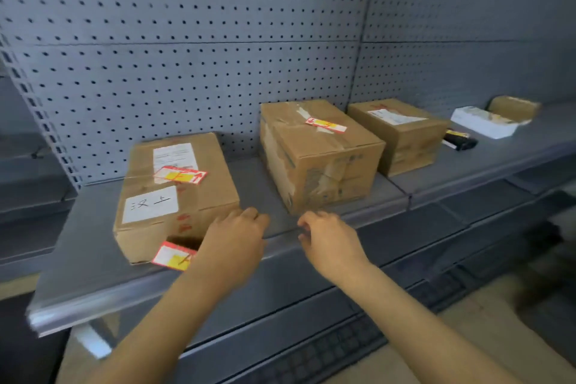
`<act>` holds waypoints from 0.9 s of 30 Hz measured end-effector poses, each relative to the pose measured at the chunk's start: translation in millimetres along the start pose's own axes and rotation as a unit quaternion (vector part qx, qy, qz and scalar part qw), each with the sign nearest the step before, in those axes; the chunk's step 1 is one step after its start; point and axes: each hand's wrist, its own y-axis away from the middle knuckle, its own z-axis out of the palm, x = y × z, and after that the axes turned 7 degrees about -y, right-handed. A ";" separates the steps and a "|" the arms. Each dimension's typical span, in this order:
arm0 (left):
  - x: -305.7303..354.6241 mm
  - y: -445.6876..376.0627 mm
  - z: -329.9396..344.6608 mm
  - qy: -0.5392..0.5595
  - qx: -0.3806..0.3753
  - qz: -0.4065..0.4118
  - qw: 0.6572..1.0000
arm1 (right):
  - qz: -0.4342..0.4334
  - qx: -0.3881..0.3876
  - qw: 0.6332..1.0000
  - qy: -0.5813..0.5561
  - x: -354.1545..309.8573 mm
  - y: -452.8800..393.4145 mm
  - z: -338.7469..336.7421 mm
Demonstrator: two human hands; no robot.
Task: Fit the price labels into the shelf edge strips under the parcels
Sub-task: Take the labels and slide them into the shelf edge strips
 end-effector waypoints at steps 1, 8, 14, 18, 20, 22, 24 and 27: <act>9.6 -10.6 -3.4 0.007 0.014 0.025 1.000 | 0.018 0.002 1.000 0.009 14.9 4.5 -7.6; 111.4 -84.0 2.8 0.032 0.040 0.155 0.987 | 0.111 0.032 0.992 0.044 106.4 38.8 -58.9; 216.0 -158.9 -14.8 0.040 0.063 0.205 0.976 | 0.172 0.048 0.982 0.064 199.3 59.3 -116.4; 271.8 -204.3 -29.3 0.072 0.065 0.222 0.970 | 0.194 0.062 0.976 0.077 254.0 66.9 -151.6; 297.3 -223.9 -34.7 0.084 0.065 0.234 0.966 | 0.200 0.072 0.974 0.080 279.2 68.2 -166.4; 320.5 -241.6 -38.3 0.094 0.057 0.245 0.963 | 0.207 0.078 0.972 0.079 301.8 67.8 -178.0; 340.3 -261.0 -37.7 0.093 0.054 0.255 0.961 | 0.214 0.078 0.971 0.075 323.6 65.2 -185.4; 366.6 -296.3 -35.7 0.063 0.053 0.261 0.962 | 0.221 0.078 0.970 0.071 357.2 56.1 -191.3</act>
